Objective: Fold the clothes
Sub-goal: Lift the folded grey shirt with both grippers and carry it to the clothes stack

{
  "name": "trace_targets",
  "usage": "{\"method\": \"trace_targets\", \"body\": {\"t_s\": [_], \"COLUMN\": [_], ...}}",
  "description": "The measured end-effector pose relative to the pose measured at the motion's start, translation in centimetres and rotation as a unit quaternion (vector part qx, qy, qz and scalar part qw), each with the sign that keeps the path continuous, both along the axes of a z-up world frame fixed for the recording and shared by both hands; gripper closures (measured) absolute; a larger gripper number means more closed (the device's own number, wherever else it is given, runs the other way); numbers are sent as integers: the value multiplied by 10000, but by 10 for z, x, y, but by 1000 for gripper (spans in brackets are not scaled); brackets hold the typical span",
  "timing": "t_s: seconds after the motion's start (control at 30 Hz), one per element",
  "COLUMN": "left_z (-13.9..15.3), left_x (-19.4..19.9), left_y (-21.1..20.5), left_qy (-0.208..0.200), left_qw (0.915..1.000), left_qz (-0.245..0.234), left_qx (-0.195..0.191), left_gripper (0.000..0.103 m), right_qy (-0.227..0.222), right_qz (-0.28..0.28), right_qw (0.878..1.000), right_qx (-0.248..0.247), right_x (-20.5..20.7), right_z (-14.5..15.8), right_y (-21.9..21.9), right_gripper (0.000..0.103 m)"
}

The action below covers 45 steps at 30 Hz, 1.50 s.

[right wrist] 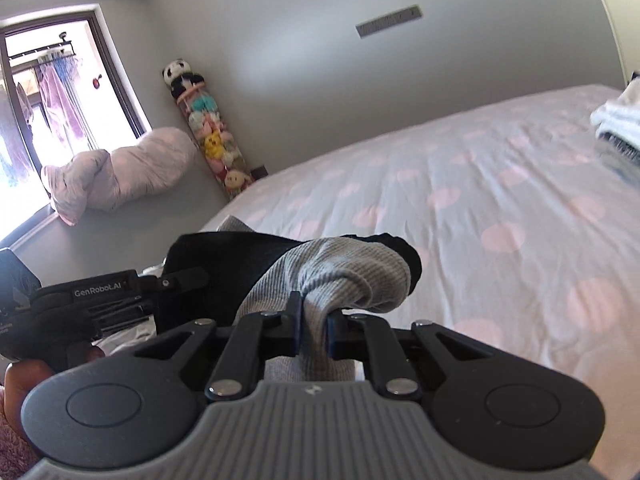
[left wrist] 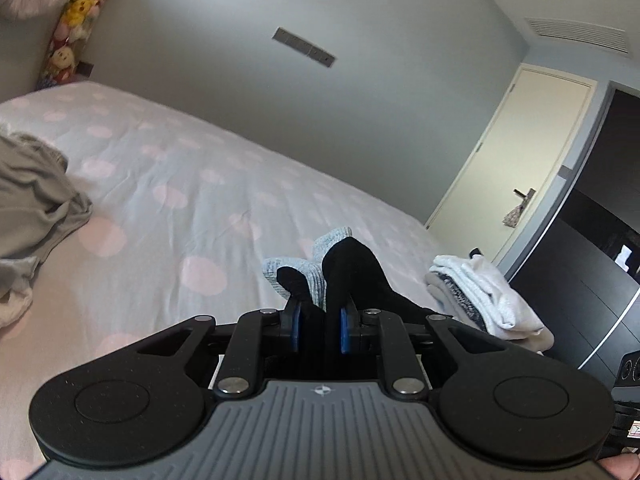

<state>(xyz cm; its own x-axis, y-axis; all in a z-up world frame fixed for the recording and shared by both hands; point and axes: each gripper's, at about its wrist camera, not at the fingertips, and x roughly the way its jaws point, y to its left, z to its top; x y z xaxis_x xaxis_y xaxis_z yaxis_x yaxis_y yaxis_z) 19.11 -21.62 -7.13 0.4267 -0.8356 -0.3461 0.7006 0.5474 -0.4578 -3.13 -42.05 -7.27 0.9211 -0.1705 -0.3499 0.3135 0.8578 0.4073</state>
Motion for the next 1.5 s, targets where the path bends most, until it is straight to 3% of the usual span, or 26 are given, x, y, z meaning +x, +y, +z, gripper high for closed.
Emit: {"method": "trace_targets", "body": {"t_s": [0.2, 0.37, 0.53, 0.73, 0.97, 1.2, 1.5], "left_z": [45, 75, 98, 116, 106, 82, 47], "left_x": [-38, -73, -112, -170, -225, -243, -268], "left_y": [-43, -116, -205, -308, -397, -458, -546], "left_qy": [-548, -837, -1062, -1290, -1380, -1390, -1392], "left_qw": [9966, 9875, 9704, 9409, 9106, 8915, 8682], "left_qz": [-540, -1301, -2146, -3117, -3888, -4312, -4730], "left_qx": [-282, -312, -310, -317, -239, -22, 559], "left_gripper": [88, 88, 88, 88, 88, 88, 88], "right_qy": [-407, -590, -635, -552, -361, -126, 320], "right_qz": [-407, -940, -1640, -2537, -3333, -3702, -4004], "right_qw": [9977, 9918, 9810, 9612, 9373, 9253, 9148], "right_qx": [-365, -633, -814, -928, -954, -813, -413], "right_x": [-69, -139, -215, -288, -334, -340, -355], "right_z": [42, 70, 85, 90, 84, 64, 36], "right_y": [-14, -39, -71, -109, -153, -197, -265], "right_gripper": [90, 90, 90, 90, 90, 90, 90]}}
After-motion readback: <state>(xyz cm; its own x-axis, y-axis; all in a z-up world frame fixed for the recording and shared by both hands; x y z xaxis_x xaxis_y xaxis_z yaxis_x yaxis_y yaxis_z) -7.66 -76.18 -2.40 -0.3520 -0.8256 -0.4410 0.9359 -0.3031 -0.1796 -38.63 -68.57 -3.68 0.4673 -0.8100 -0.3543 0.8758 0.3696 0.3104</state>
